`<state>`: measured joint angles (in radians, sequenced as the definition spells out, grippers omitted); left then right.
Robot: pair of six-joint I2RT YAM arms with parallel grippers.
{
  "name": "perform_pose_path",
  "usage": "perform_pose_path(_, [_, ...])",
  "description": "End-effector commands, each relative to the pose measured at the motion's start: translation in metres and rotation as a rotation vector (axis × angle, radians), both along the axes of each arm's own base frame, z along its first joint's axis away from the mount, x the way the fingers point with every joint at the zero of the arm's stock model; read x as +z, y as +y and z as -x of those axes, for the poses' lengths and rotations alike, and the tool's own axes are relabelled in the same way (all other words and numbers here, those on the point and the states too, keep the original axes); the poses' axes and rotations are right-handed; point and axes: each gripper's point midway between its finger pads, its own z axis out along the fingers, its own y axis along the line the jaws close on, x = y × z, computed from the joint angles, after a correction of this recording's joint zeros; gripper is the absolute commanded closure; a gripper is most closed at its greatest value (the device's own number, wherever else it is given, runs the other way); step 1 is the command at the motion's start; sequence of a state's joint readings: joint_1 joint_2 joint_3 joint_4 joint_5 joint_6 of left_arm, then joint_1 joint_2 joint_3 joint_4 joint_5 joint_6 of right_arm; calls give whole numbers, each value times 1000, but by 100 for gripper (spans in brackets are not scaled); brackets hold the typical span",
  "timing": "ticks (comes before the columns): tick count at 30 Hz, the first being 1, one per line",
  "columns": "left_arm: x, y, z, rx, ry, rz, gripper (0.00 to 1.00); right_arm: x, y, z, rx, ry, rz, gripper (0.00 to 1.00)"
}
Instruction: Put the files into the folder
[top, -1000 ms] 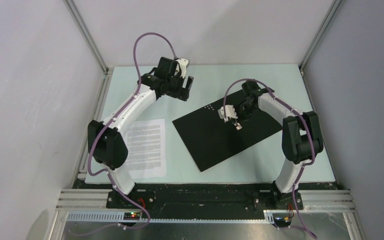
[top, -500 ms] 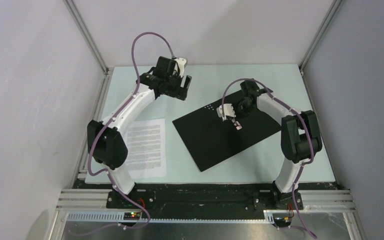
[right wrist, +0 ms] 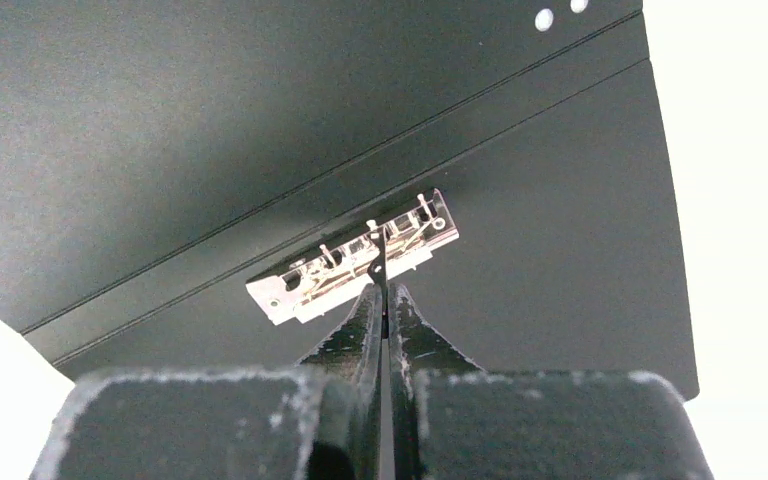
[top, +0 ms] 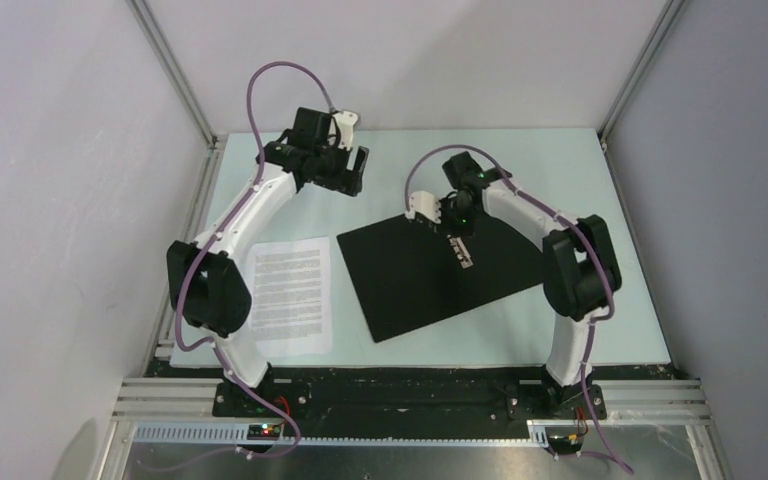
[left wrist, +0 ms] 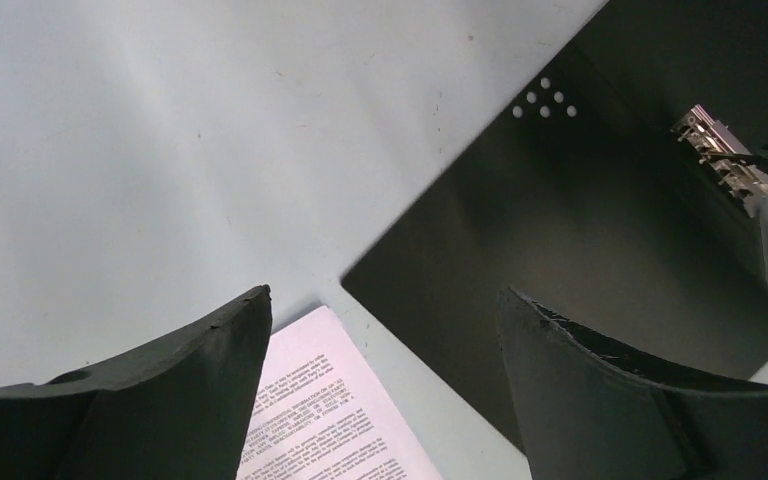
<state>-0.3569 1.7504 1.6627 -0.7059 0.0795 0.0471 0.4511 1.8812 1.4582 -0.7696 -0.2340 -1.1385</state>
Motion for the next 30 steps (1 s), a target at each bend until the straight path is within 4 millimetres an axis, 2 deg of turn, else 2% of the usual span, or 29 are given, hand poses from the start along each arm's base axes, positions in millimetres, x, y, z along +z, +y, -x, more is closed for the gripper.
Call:
perform_pose_path(1, [23, 15, 8, 2, -39, 46, 13, 19, -6, -1, -314, 113, 10, 100])
perform_pose_path(8, [14, 35, 11, 44, -33, -3, 14, 32, 0, 3, -368, 127, -24, 100])
perform_pose_path(13, [-1, 43, 11, 79, 7, -8, 14, 24, 5, 9, -341, 150, -37, 100])
perform_pose_path(20, [-12, 43, 21, 88, 52, 25, 14, 21, 11, 12, -207, 97, -52, 100])
perform_pose_path(30, [-16, 40, 17, 106, 71, 45, 15, 38, 17, 20, -98, 66, -69, 100])
